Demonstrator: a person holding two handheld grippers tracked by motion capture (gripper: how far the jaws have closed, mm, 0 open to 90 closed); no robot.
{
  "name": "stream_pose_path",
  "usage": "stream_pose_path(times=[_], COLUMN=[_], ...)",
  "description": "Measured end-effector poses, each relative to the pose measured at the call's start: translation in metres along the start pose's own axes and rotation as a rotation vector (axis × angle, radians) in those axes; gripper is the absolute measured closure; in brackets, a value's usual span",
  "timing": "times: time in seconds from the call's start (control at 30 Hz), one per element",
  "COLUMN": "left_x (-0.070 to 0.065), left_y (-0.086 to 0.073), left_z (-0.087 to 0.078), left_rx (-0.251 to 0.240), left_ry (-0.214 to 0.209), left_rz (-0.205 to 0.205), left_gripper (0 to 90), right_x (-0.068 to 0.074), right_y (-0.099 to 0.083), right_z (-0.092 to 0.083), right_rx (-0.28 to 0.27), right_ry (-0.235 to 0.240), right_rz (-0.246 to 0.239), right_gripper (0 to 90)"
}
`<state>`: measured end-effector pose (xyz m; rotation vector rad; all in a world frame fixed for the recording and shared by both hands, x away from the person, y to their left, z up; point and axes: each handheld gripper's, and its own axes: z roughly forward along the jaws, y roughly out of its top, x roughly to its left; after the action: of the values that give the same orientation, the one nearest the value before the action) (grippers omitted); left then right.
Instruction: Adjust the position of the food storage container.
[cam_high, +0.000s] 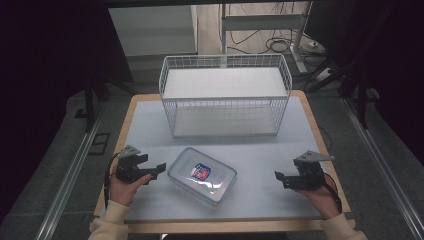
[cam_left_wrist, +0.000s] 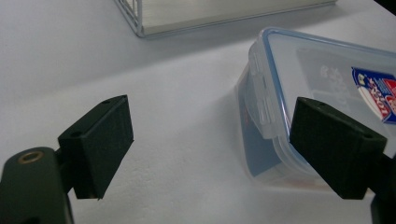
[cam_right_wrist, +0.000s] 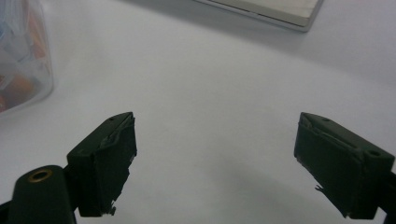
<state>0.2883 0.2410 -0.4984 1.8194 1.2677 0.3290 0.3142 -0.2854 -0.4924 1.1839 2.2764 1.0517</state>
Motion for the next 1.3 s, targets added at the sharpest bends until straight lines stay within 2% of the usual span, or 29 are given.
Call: stream_pose_path(times=[0.07, 0.2, 0.23, 0.37, 0.53, 0.6, 0.67, 0.77, 0.83, 0.9, 0.93, 0.97, 1.0, 1.03, 1.07, 1.1, 1.2, 1.3], left_x=[-0.001, -0.006, -0.005, 0.000, 0.001, 0.001, 0.001, -0.002, -0.007, -0.012, -0.016, -0.018, -0.022, -0.026, -0.031, -0.037, -0.059, -0.082], left_y=[0.004, 0.006, 0.006, 0.008, 0.008, 0.008, 0.008, 0.009, 0.011, 0.013, 0.014, 0.014, 0.014, 0.014, 0.014, 0.014, 0.012, 0.007], left_z=[-0.002, -0.010, -0.011, -0.011, -0.010, -0.010, -0.010, -0.013, -0.017, -0.019, -0.021, -0.022, -0.023, -0.024, -0.024, -0.025, -0.025, -0.022], left_rx=[-0.008, -0.042, -0.045, -0.051, -0.047, -0.045, -0.048, -0.057, -0.060, -0.046, -0.043, -0.041, -0.036, -0.029, -0.022, -0.017, 0.011, 0.064], left_ry=[-0.003, 0.001, -0.004, -0.015, -0.023, -0.021, -0.025, -0.040, -0.062, -0.072, -0.087, -0.109, -0.138, -0.163, -0.184, -0.208, -0.270, -0.320], left_rz=[0.001, 0.040, 0.039, 0.040, 0.043, 0.049, 0.046, 0.055, 0.083, 0.102, 0.114, 0.122, 0.132, 0.147, 0.161, 0.178, 0.246, 0.331], left_gripper=[14.7, 16.5, 17.0, 19.7, 19.6, 19.3, 18.9, 20.3, 28.9, 50.6, 69.6, 69.6, 81.6, 81.6, 88.7, 89.9, 90.0, 90.0], right_x=[0.000, -0.002, -0.003, -0.003, 0.001, 0.004, 0.008, 0.009, 0.008, 0.007, 0.006, 0.006, 0.005, 0.005, 0.005, 0.005, 0.004, 0.003], right_y=[-0.002, -0.003, -0.002, -0.006, -0.005, -0.003, -0.002, -0.004, -0.005, -0.005, -0.004, -0.004, -0.004, -0.004, -0.005, -0.005, -0.005, -0.004], right_z=[0.002, 0.004, 0.004, 0.001, -0.008, -0.009, -0.006, -0.004, -0.001, -0.001, -0.001, -0.001, 0.000, 0.000, 0.001, 0.002, 0.003, 0.004], right_rx=[0.001, -0.003, -0.006, -0.018, -0.035, -0.023, -0.013, -0.002, 0.008, 0.005, 0.005, 0.005, 0.005, 0.005, 0.009, 0.010, 0.013, 0.016], right_ry=[0.012, 0.023, 0.025, 0.018, 0.034, 0.031, 0.036, 0.044, 0.046, 0.050, 0.046, 0.046, 0.045, 0.045, 0.046, 0.047, 0.047, 0.046], right_rz=[-0.013, -0.007, 0.005, -0.002, 0.001, -0.011, -0.034, -0.038, -0.035, -0.022, -0.016, -0.016, -0.013, -0.013, -0.012, -0.011, -0.007, -0.006], right_gripper=[14.1, 14.7, 14.8, 15.7, 22.0, 26.6, 26.8, 26.7, 26.5, 26.0, 25.5, 25.5, 25.0, 25.0, 24.6, 24.5, 24.2, 24.1])
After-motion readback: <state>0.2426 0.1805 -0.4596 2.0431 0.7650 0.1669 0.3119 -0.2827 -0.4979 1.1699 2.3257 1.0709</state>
